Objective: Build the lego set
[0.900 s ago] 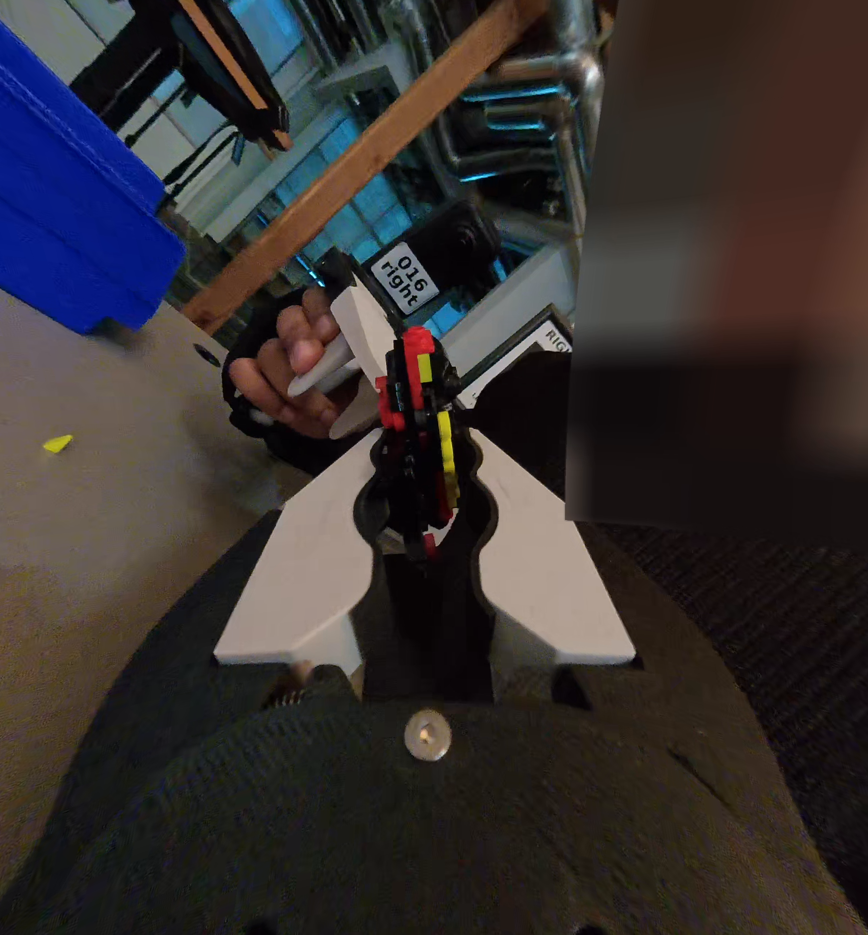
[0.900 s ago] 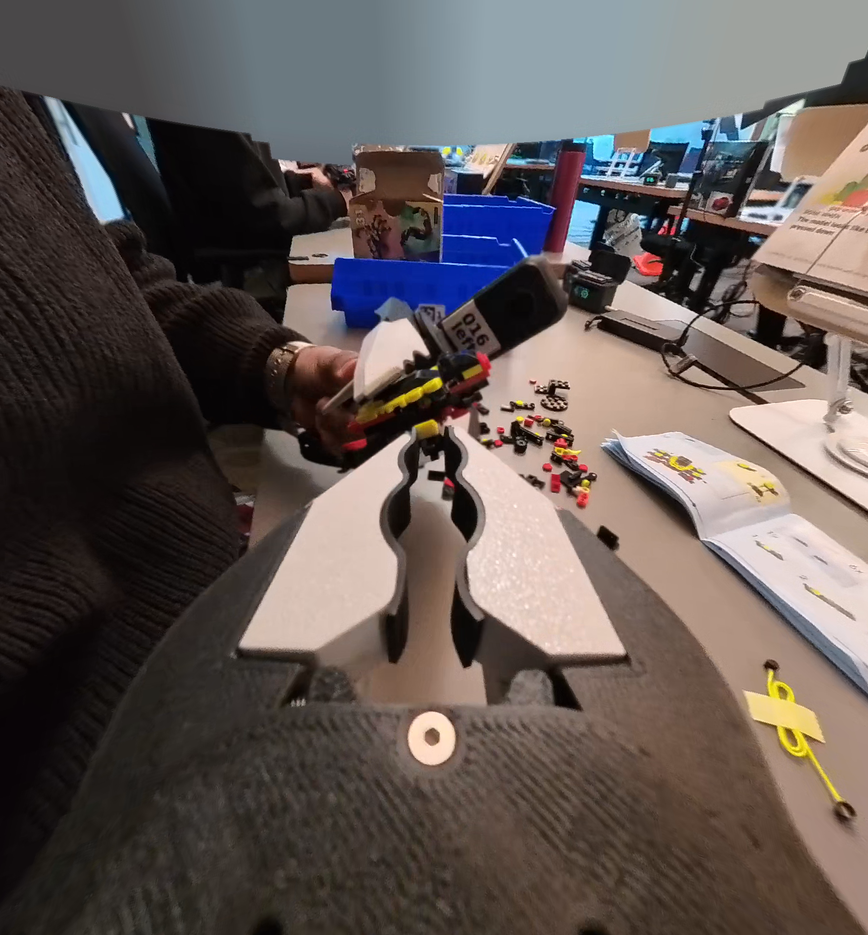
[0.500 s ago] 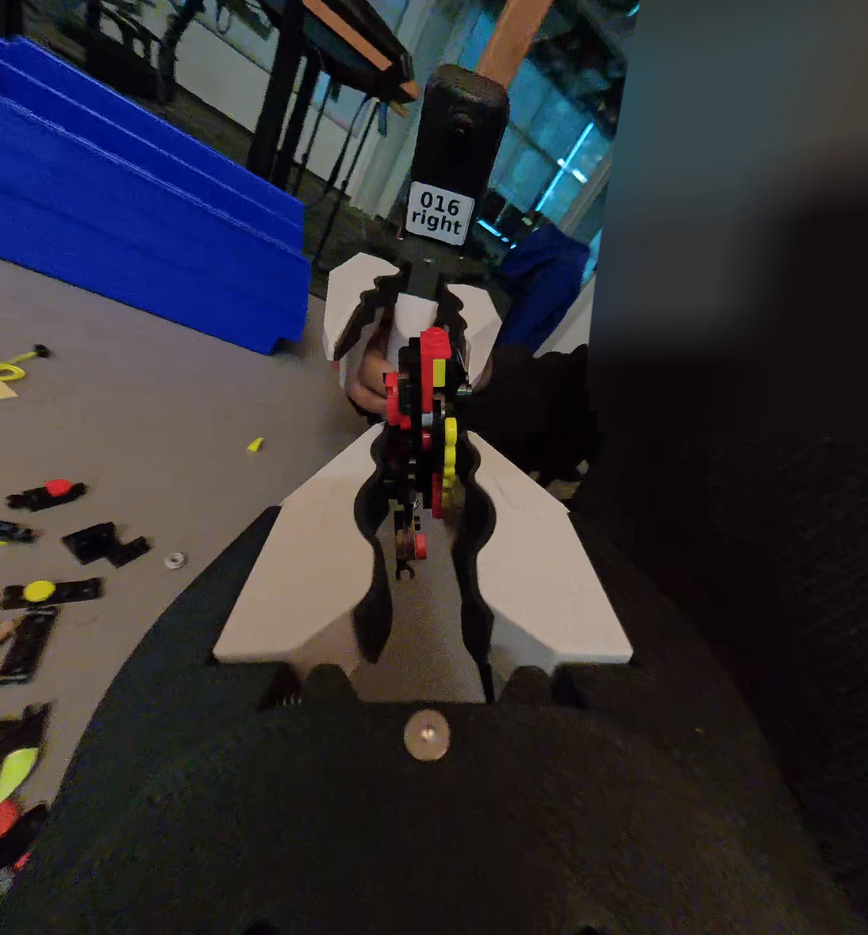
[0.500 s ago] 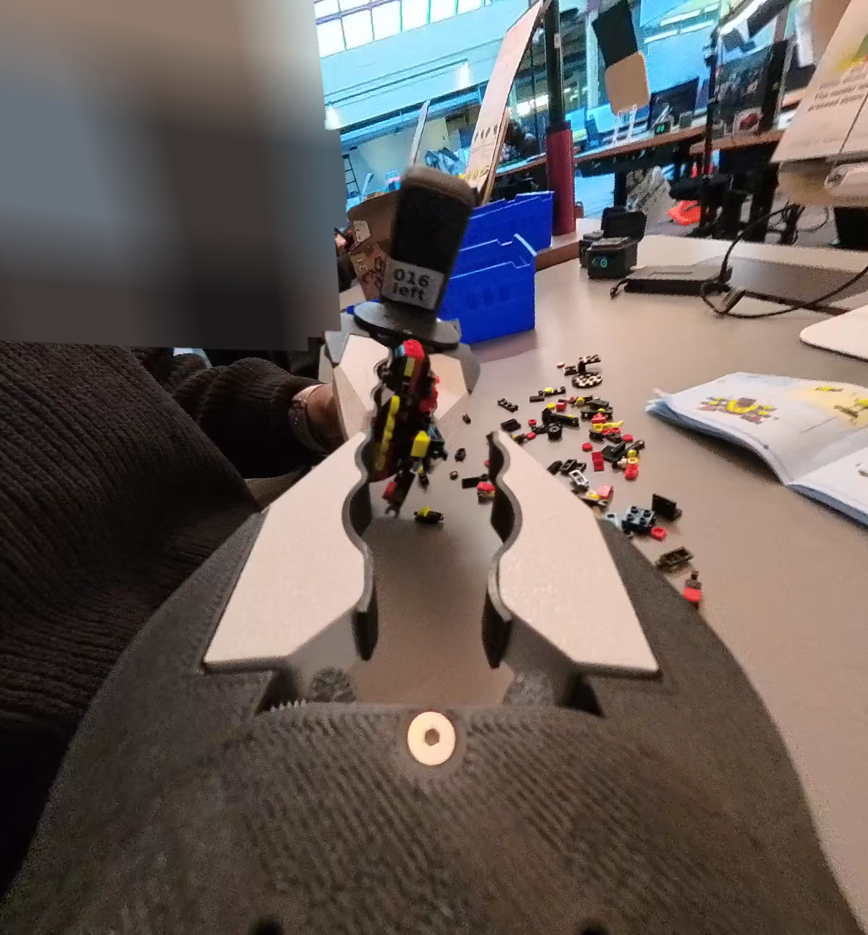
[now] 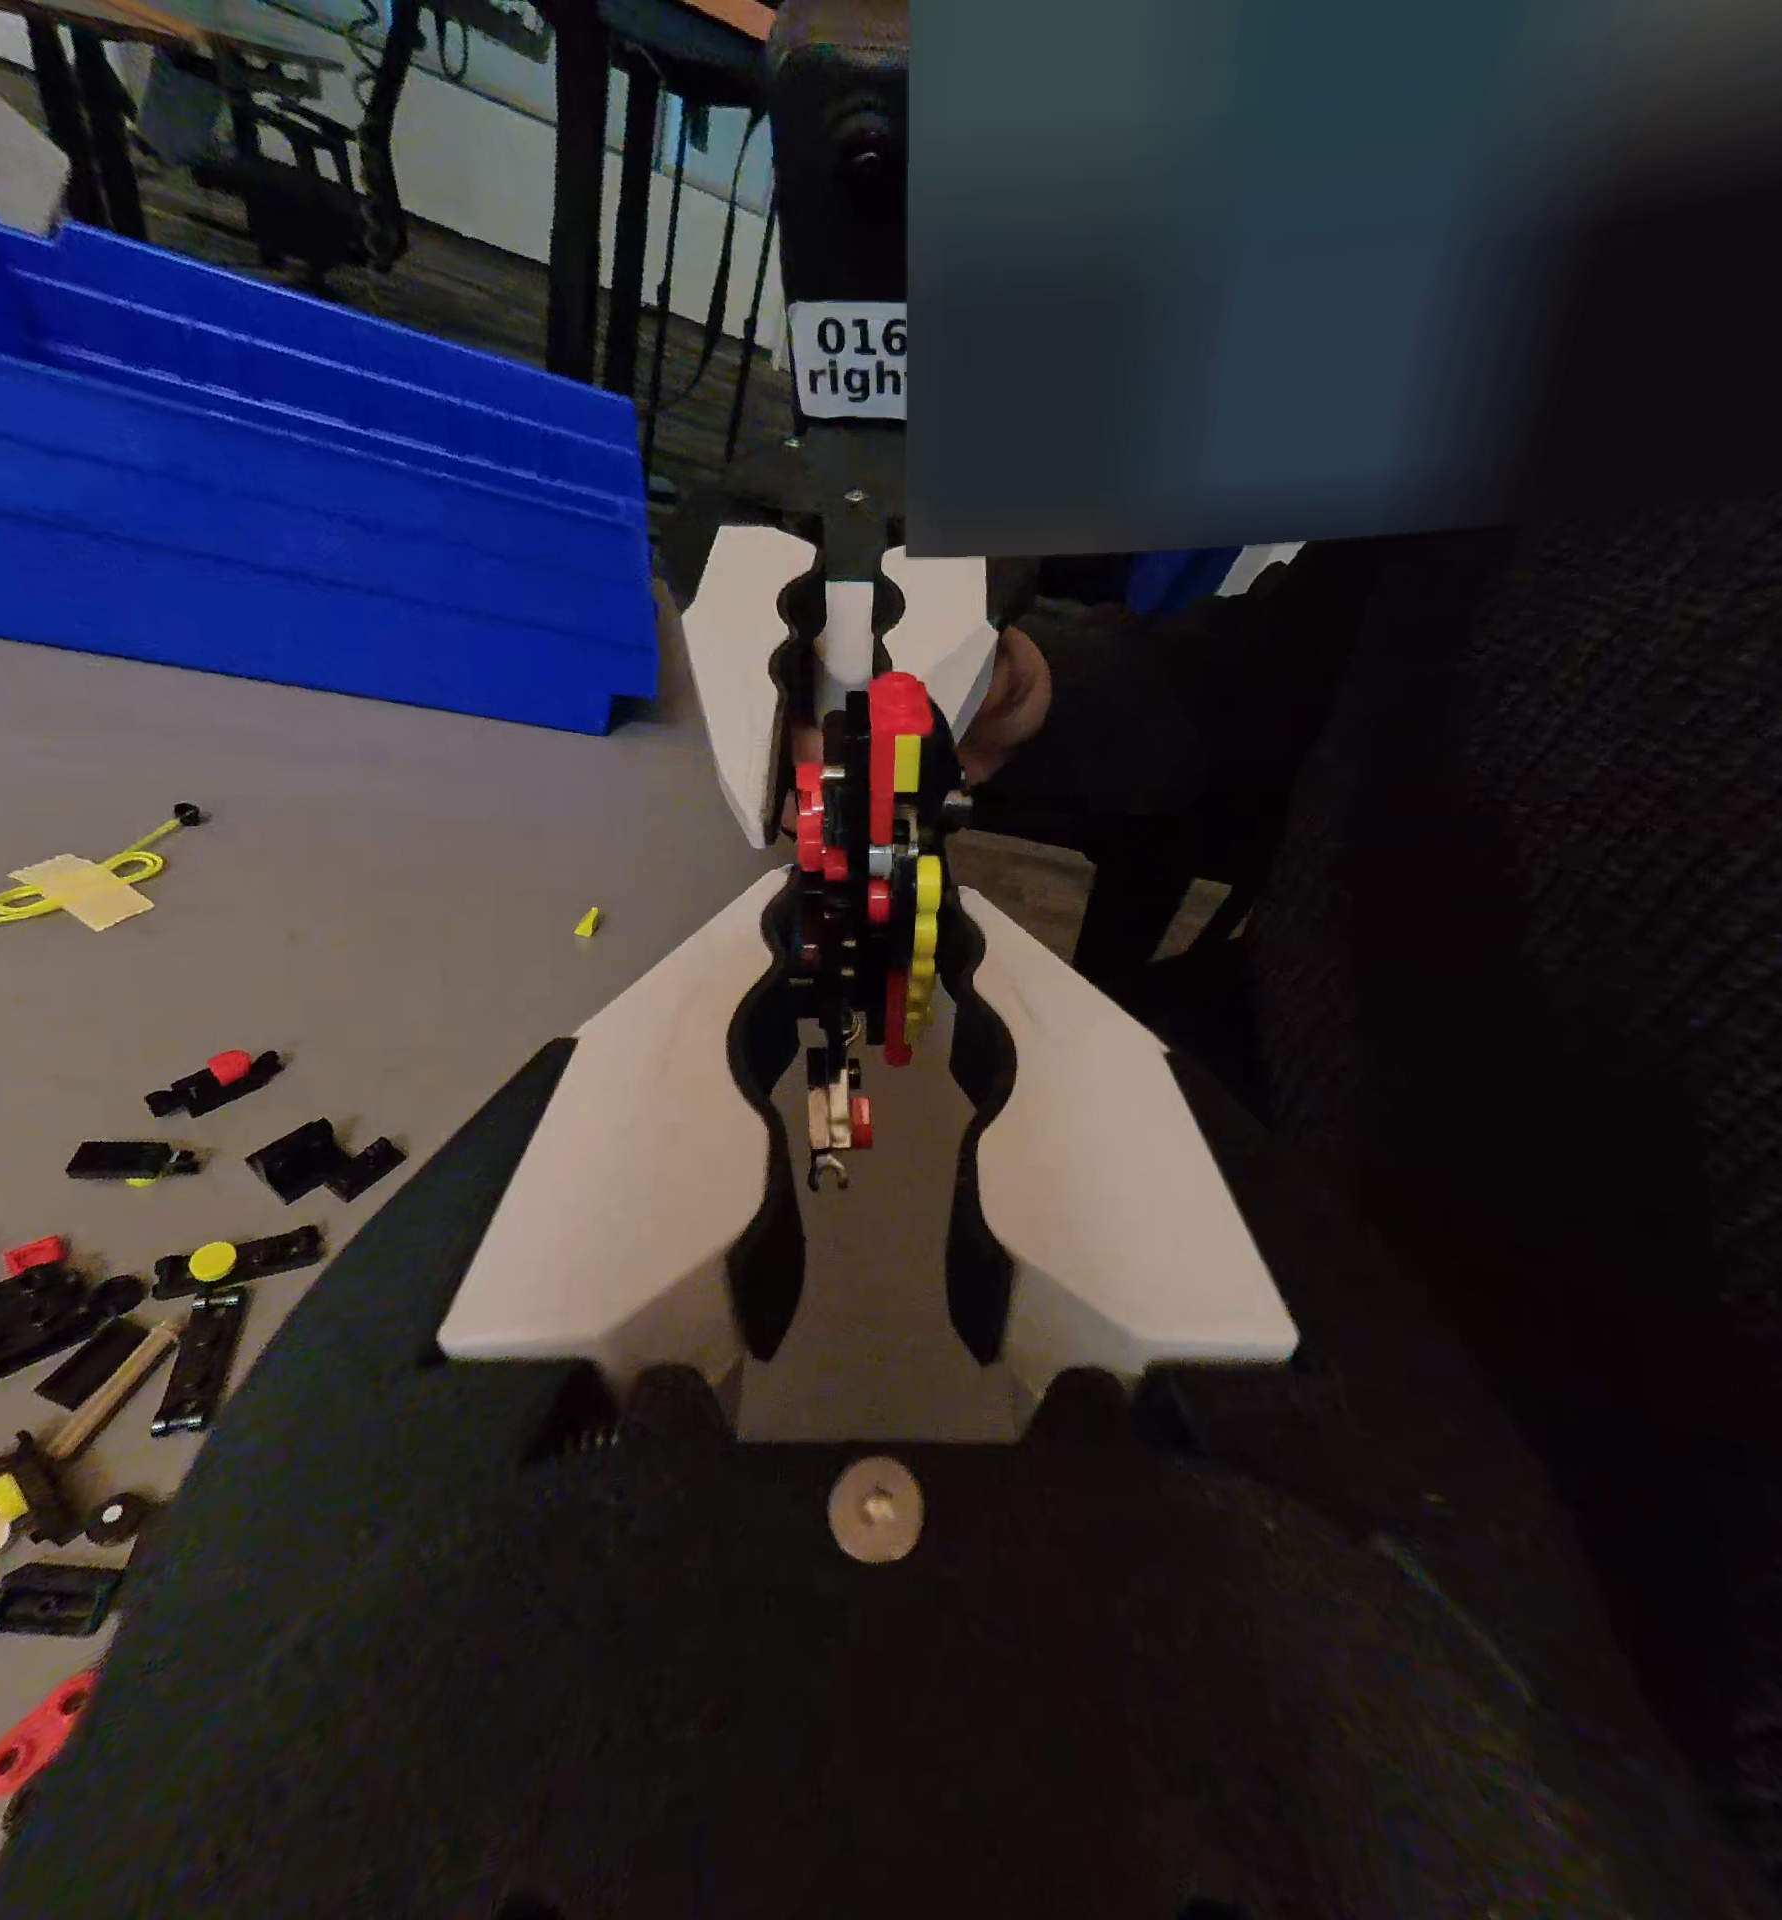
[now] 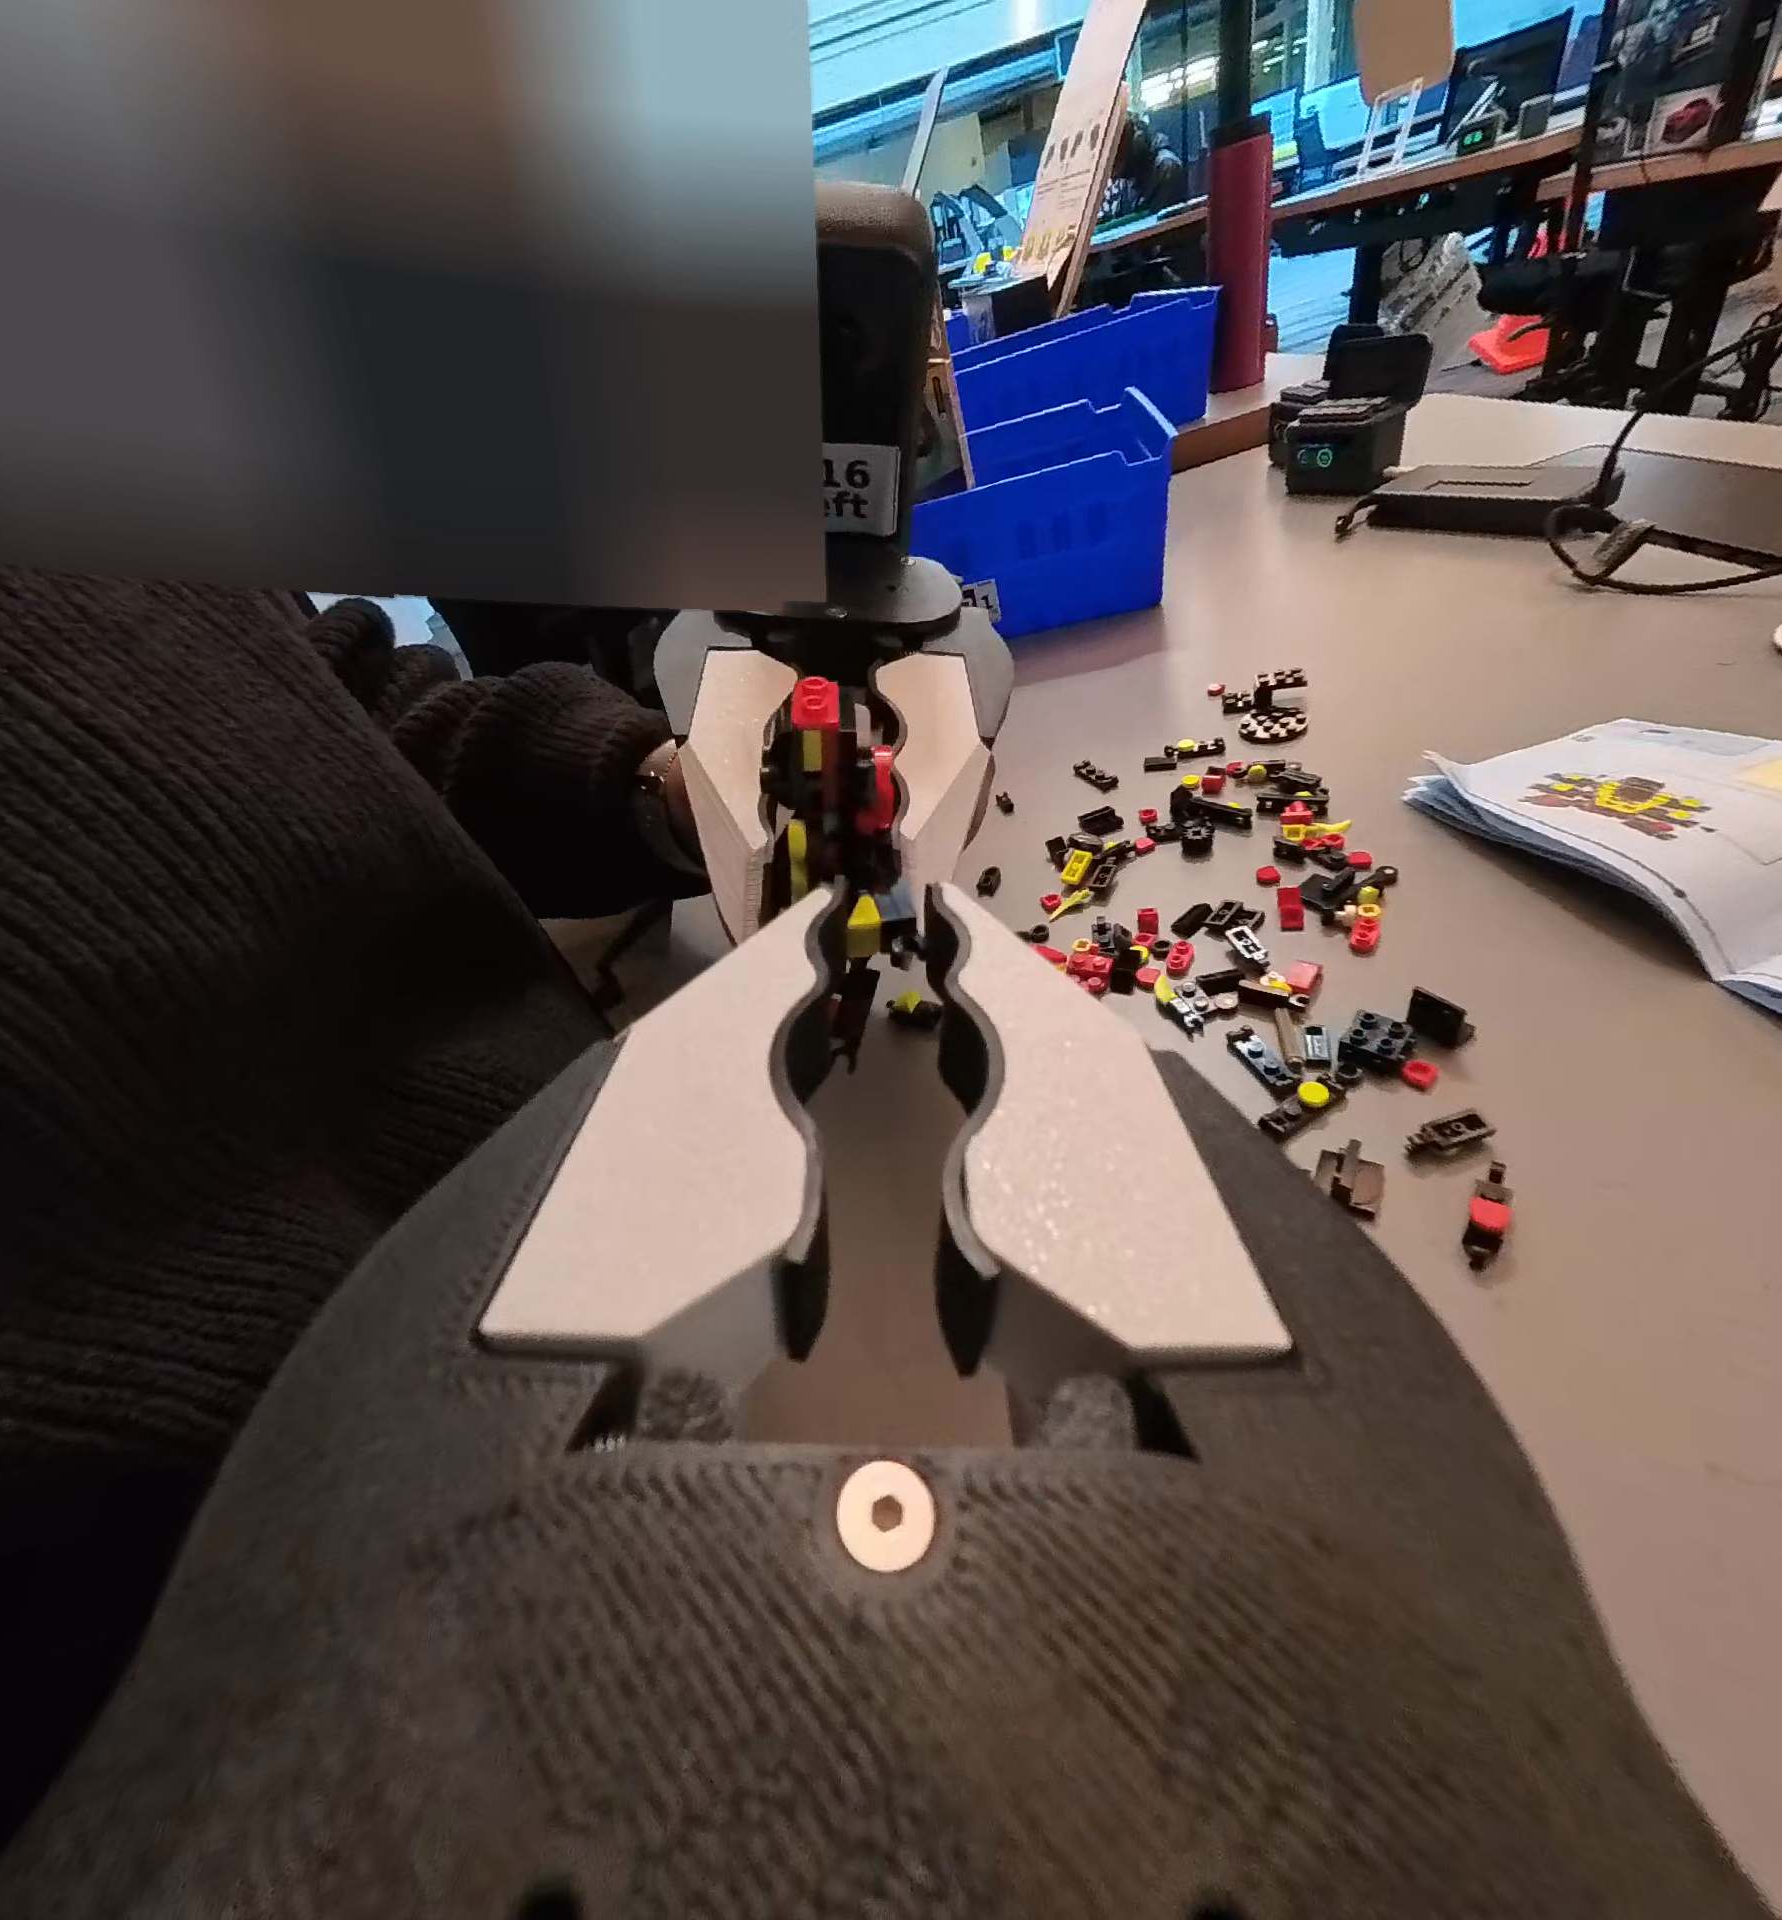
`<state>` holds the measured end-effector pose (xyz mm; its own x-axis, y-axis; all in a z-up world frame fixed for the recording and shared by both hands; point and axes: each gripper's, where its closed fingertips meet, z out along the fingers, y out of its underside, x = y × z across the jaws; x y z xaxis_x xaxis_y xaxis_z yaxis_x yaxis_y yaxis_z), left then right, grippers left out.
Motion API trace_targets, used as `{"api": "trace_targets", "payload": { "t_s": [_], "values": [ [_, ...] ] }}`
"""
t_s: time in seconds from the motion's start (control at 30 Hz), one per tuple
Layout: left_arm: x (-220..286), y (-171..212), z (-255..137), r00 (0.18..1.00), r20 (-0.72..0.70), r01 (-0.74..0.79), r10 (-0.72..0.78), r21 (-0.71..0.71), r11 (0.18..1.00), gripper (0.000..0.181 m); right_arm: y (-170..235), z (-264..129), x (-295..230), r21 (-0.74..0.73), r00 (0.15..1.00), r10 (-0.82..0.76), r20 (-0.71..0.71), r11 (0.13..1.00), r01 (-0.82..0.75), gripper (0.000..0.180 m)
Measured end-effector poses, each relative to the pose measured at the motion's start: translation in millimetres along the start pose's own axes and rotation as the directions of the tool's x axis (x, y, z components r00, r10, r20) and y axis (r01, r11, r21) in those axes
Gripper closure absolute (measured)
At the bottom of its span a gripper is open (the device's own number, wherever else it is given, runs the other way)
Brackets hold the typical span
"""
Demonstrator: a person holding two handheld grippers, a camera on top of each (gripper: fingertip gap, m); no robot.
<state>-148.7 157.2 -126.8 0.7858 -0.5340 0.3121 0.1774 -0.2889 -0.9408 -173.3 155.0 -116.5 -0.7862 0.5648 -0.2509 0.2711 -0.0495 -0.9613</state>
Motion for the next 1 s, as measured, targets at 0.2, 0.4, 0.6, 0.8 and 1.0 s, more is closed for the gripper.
{"api": "trace_targets", "payload": {
  "t_s": [0.2, 0.4, 0.6, 0.8, 1.0],
  "values": [
    [3, -12, 0, 0.998, 0.051, -0.05, 0.048, 0.037, 0.998, 0.158, -9, -5, -4, -0.036, 0.998, -0.041, -0.038, 0.999, 0.04, 0.167],
    [-4, -13, 1, 0.996, 0.086, -0.017, 0.012, 0.058, 0.998, 0.157, -6, -9, 3, -0.065, 0.997, -0.024, -0.074, 0.998, 0.019, 0.167],
    [-26, -35, -38, 0.989, 0.105, 0.081, -0.108, 0.234, 0.969, 0.158, -20, -52, 47, 0.086, 0.969, 0.12, -0.216, 0.991, -0.103, 0.168],
    [-27, -21, -27, 0.977, 0.044, 0.196, -0.209, 0.202, 0.96, 0.158, 8, -32, 42, -0.071, 0.976, 0.126, -0.177, 0.988, -0.14, 0.167],
    [-28, 5, -12, 0.901, 0.039, 0.423, -0.433, 0.152, 0.894, 0.16, 80, -39, 30, -0.331, 0.933, 0.27, -0.239, 0.88, -0.34, 0.167]
  ]
}}
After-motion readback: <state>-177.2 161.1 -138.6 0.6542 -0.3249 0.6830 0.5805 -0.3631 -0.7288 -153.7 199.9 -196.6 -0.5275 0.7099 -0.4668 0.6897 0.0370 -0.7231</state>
